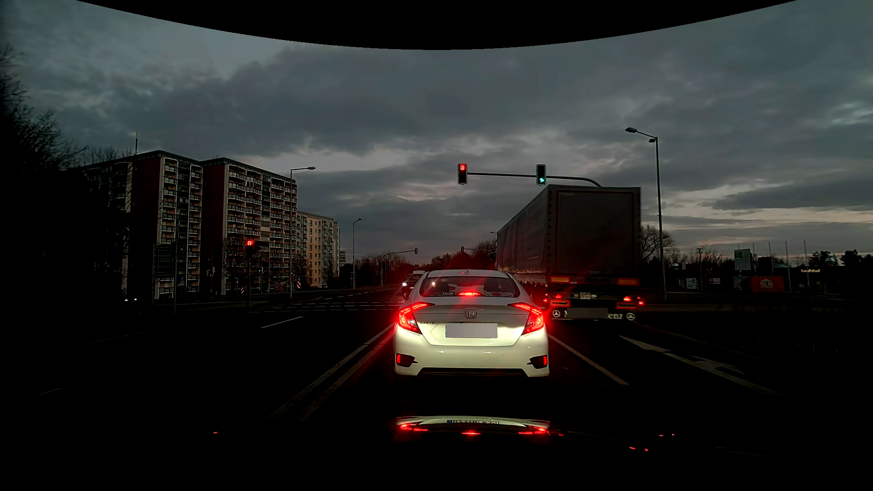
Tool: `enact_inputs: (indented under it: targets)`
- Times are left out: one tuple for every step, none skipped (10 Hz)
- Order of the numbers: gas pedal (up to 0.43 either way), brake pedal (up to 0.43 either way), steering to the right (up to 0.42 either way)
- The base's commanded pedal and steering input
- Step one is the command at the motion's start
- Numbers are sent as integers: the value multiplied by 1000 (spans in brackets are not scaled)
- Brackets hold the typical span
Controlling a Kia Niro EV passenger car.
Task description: Follow the waypoints while adhering to traffic rules and regulations
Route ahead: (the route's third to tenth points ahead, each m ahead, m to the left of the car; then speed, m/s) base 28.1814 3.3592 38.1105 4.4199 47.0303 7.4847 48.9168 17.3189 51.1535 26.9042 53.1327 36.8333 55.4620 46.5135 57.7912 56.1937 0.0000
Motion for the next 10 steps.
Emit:
enact_inputs:
  targets:
    - [0,329,-5]
    - [0,329,-5]
    - [0,335,-5]
    - [0,329,-5]
    - [0,329,-5]
    - [0,329,-5]
    - [0,329,-5]
    - [0,335,-5]
    - [0,329,-5]
    - [0,329,-5]
